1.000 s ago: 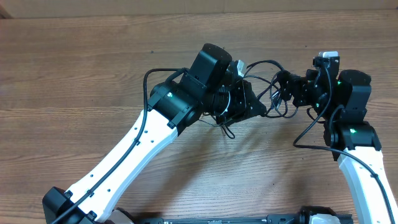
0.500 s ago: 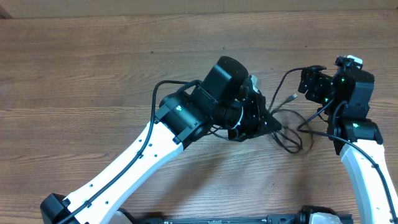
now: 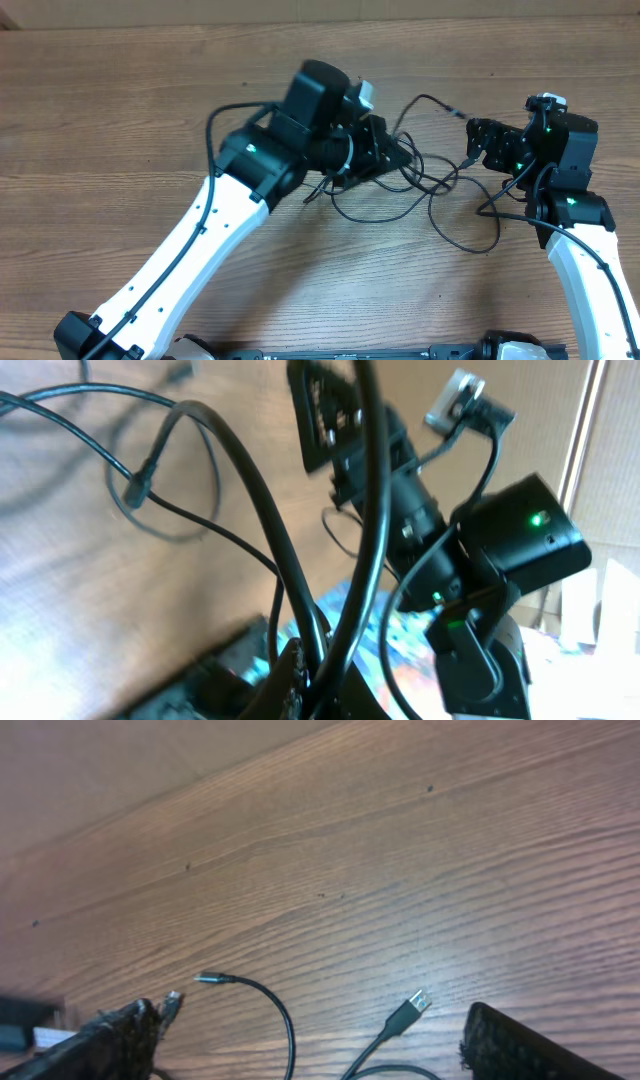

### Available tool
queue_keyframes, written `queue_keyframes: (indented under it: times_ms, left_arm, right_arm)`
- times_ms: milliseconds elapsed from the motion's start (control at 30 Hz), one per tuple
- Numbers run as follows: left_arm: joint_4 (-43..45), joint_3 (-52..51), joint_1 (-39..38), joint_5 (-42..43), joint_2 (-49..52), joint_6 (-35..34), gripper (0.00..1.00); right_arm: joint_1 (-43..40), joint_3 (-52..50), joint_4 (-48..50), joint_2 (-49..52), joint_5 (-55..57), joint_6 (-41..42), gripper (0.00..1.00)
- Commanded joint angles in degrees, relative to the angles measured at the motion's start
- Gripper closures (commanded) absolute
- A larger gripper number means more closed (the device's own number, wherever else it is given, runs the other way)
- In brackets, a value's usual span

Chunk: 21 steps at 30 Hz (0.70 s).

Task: Untangle cables
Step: 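Open both grippers and pull them apart, releasing the cables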

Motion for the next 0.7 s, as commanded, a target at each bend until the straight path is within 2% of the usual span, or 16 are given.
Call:
queue_keyframes:
  times_ms: [0,100,133,200,267,300,467,667]
  left_arm:
    - [-1.0,1.4,2.8,-0.4,-1.6,13.3,0.96]
    - [-2.5,1.4,5.6,-2.1,-1.6,21.7,0.96]
    - [-4.8,1.4,7.1,-5.5,-1.6,24.8,0.96]
    - [-9.4,1.4,8.9,-13.2,-1.6,26.1,0.91]
    - [-14.6,1.4,10.6,-21.5,-1.6,26.2,0.64]
    - [-16.6,1.4,11.1,-25.4,-1.6,27.0,0.46]
    - [-24.0,1.4,12.0,-43.0,-1.6,28.0,0.0]
    - [-27.6,1.4,12.0,-54.3,-1.6,28.0,0.0]
  right_arm:
    - [0.0,0.6,-0.7,0.1,-0.3,-0.4,0.02]
    - [0.0,0.6,-2.0,0.1,-1.5,-0.4,0.0]
    - [0.0,0.6,-2.3,0.1,-2.2,-0.4,0.0]
    - [0.0,0.6,-2.7,0.1,-3.2,-0.4,0.0]
    - [0.0,0.6,-3.7,0.1,-4.3,-0.4,0.0]
    - [0.0,0.6,-4.0,0.1,-4.7,-0.4,0.0]
    - [0.0,0.6,-5.2,0.1,-10.6,-0.4,0.0]
    - [0.0,0.6,-8.2,0.1,-17.9,-0.4,0.0]
